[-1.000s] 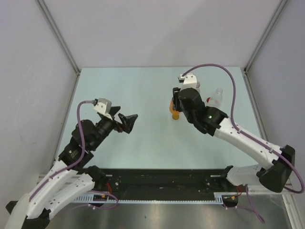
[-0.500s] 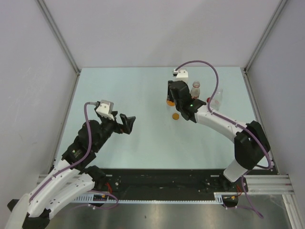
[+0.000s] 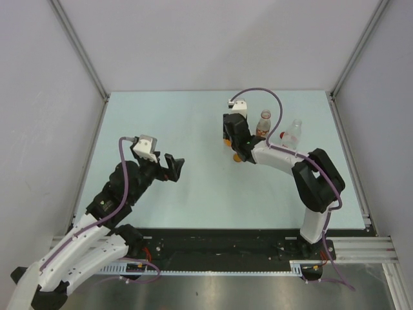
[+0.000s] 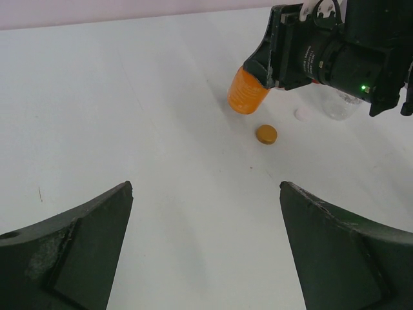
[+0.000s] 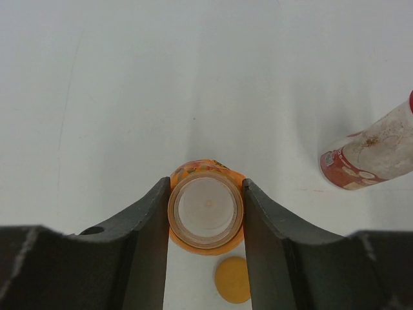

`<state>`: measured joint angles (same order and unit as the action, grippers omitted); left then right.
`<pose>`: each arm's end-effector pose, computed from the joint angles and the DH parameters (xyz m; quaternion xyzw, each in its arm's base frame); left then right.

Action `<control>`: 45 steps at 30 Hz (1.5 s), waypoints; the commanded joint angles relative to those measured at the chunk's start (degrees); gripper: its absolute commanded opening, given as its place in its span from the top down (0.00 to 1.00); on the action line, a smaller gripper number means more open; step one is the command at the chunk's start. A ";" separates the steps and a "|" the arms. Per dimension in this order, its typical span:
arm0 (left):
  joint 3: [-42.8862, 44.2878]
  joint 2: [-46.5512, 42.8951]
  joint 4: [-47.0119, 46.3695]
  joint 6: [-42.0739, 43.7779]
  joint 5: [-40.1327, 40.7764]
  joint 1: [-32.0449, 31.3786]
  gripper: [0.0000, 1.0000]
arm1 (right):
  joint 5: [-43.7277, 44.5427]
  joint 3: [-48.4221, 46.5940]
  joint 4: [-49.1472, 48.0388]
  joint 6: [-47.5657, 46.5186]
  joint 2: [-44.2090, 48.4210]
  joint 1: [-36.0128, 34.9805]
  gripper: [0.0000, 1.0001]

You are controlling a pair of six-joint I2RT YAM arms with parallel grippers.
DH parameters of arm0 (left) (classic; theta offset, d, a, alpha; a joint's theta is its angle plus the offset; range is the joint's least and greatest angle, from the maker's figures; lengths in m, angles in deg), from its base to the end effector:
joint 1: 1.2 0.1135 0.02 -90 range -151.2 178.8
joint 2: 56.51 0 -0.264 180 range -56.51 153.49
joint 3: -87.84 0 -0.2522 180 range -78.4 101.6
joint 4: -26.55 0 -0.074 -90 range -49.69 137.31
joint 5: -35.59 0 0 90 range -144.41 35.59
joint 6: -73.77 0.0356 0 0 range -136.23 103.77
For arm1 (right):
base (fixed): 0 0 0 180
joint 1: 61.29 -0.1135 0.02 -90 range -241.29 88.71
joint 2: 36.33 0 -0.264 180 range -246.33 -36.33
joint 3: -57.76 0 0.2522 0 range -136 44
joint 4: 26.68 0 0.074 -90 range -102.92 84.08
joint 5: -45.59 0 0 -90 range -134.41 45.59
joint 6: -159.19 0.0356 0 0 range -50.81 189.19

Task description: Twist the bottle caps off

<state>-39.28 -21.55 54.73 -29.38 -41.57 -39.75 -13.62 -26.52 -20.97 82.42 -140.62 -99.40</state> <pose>0.1227 -0.0877 0.3230 0.0977 0.7598 -0.2005 0.6107 0.3388 0.2426 0.2376 -0.0379 0.8276 0.0196 0.5597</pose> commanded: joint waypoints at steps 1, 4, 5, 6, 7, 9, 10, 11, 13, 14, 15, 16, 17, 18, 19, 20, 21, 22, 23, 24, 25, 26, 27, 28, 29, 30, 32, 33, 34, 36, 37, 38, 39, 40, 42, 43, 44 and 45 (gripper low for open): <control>1.05 0.99 -0.88 -1.00 -0.71 0.14 0.00 | 1.03 -2.86 -3.46 -0.14 -1.96 0.67 1.00; 1.40 1.69 -0.62 -0.83 -0.63 0.14 0.00 | 0.42 -3.83 -2.93 -0.31 -3.19 0.75 1.00; 1.49 1.86 -0.70 -0.74 -0.71 0.14 0.00 | 0.24 -4.01 -2.67 -0.23 -3.46 0.75 1.00; 1.49 1.78 -0.70 -0.74 -0.54 0.22 0.00 | 0.07 -4.36 -2.06 -0.14 -3.72 0.84 1.00; 1.41 1.87 -0.62 -0.74 -0.62 0.14 0.00 | -0.20 -4.54 -1.88 -0.14 -4.08 0.84 1.00; 1.23 1.69 -0.70 -0.65 -0.62 0.14 0.00 | -0.81 -4.97 -1.18 -0.31 -4.78 0.93 1.00; 1.14 1.60 -0.96 -0.39 -0.62 0.14 0.00 | -0.99 -5.06 -0.83 -0.23 -5.04 0.93 1.00; 0.88 1.60 -1.05 -0.39 -0.71 0.14 0.00 | -1.08 -5.24 -0.56 -0.05 -5.22 0.93 1.00; 0.79 1.51 -1.06 -0.39 -0.80 0.14 0.00 | -1.25 -5.33 -0.29 0.04 -5.40 0.93 0.99; 0.70 1.43 -0.97 -0.39 -0.89 0.14 0.00 | -1.25 -5.33 -0.12 -0.05 -5.57 1.02 0.99; 0.79 1.43 -0.97 -0.39 -0.89 0.14 0.00 | -1.17 -5.33 -0.03 0.04 -5.66 1.02 0.98; 0.79 1.34 -0.88 -0.39 -0.97 0.22 0.00 | -0.99 -5.42 0.06 0.04 -5.83 1.02 0.97; 0.70 1.34 -0.88 -0.48 -0.98 0.14 0.00 | -0.90 -5.42 0.32 0.21 -5.92 1.02 0.96; 0.70 1.34 -0.88 -0.48 -0.98 0.14 0.00 | -0.90 -5.42 0.58 0.47 -6.01 1.10 0.94; 0.61 1.25 -0.97 -0.48 -0.98 0.14 0.01 | -0.90 -5.42 0.76 0.65 -6.10 1.19 0.93; 0.53 1.16 -0.88 -0.48 -1.15 0.14 0.00 | -0.99 -5.42 1.11 0.74 -6.19 1.19 0.92; 0.61 1.34 -0.97 -0.48 -1.15 0.14 0.00 | -1.16 -5.42 1.20 0.74 -6.28 1.28 0.89; 0.44 1.25 -1.05 -0.48 -1.15 0.14 0.00 | -1.25 -5.42 1.37 0.74 -6.36 1.37 0.87; 0.44 1.25 -1.06 -0.48 -1.33 0.14 0.00 | -1.34 -5.42 1.64 0.83 -6.36 1.28 0.86; 0.35 1.25 -1.14 -0.56 -1.41 0.14 0.00 | -1.17 -5.42 1.64 0.92 -6.45 1.28 0.84; 0.35 1.42 -1.14 -0.56 -1.42 0.14 0.00 | -1.25 -5.42 1.81 0.74 -6.54 1.28 0.84; 0.35 1.25 -1.14 -0.65 -1.42 0.14 0.00 | -1.17 -5.42 1.99 0.83 -6.54 1.37 0.84; 0.35 1.25 -1.23 -0.65 -1.50 0.14 0.00 | -1.17 -5.42 1.99 0.83 -6.71 1.46 0.84; 0.35 1.34 -1.32 -0.74 -1.50 0.14 0.00 | -1.17 -5.42 2.16 0.83 -6.72 1.46 0.84; 0.35 1.43 -1.32 -0.65 -1.42 0.14 0.00 | -1.17 -5.42 2.25 0.83 -6.80 1.46 0.83; 0.35 1.43 -1.32 -0.65 -1.50 0.14 0.00 | -1.25 -5.42 2.43 0.74 -6.80 1.54 0.82; 0.35 1.69 -1.41 -0.74 -1.50 0.14 0.00 | -1.43 -5.42 2.60 1.00 -6.89 1.55 0.76; 0.35 1.69 -1.32 -0.65 -1.50 0.14 0.00 | -1.60 -5.42 2.69 1.09 -6.80 1.63 0.73; 0.35 1.69 -1.32 -0.65 -1.42 0.14 0.00 | -1.87 -5.42 2.69 1.09 -6.63 1.55 0.70; 0.44 1.87 -1.23 -0.74 -1.59 0.14 0.00 | -2.22 -5.42 2.87 1.35 -6.54 1.55 0.60; 0.44 1.95 -1.23 -0.65 -1.59 0.14 0.00 | -2.22 -5.42 2.87 1.44 -6.37 1.55 0.57; 0.52 2.04 -1.14 -0.56 -1.68 0.14 0.00 | -2.22 -5.42 2.96 1.53 -6.19 1.63 0.53; 0.61 2.04 -1.06 -0.56 -1.59 0.14 0.00 | -2.22 -5.42 2.96 1.53 -6.10 1.63 0.51; 0.61 1.95 -1.14 -0.56 -1.59 0.14 0.00 | -2.13 -5.42 2.96 1.44 -6.01 1.63 0.50; 0.53 1.95 -0.97 -0.48 -1.50 0.14 0.00 | -2.13 -5.42 2.96 1.53 -5.66 1.72 0.46; 0.61 1.95 -0.79 -0.48 -1.68 0.14 0.00 | -2.13 -5.42 2.96 1.44 -5.57 1.63 0.45; 0.53 1.87 -0.88 -0.48 -1.59 0.14 0.00 | -2.05 -5.42 2.96 1.44 -5.40 1.72 0.42; 0.44 1.87 -0.97 -0.48 -1.59 0.14 0.00 | -1.96 -5.42 2.96 1.44 -5.22 1.63 0.41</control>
<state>-39.28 -19.47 54.68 -29.73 -42.62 -39.75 -15.94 -29.95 -18.18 83.23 -146.55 -97.91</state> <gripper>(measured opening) 0.996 0.567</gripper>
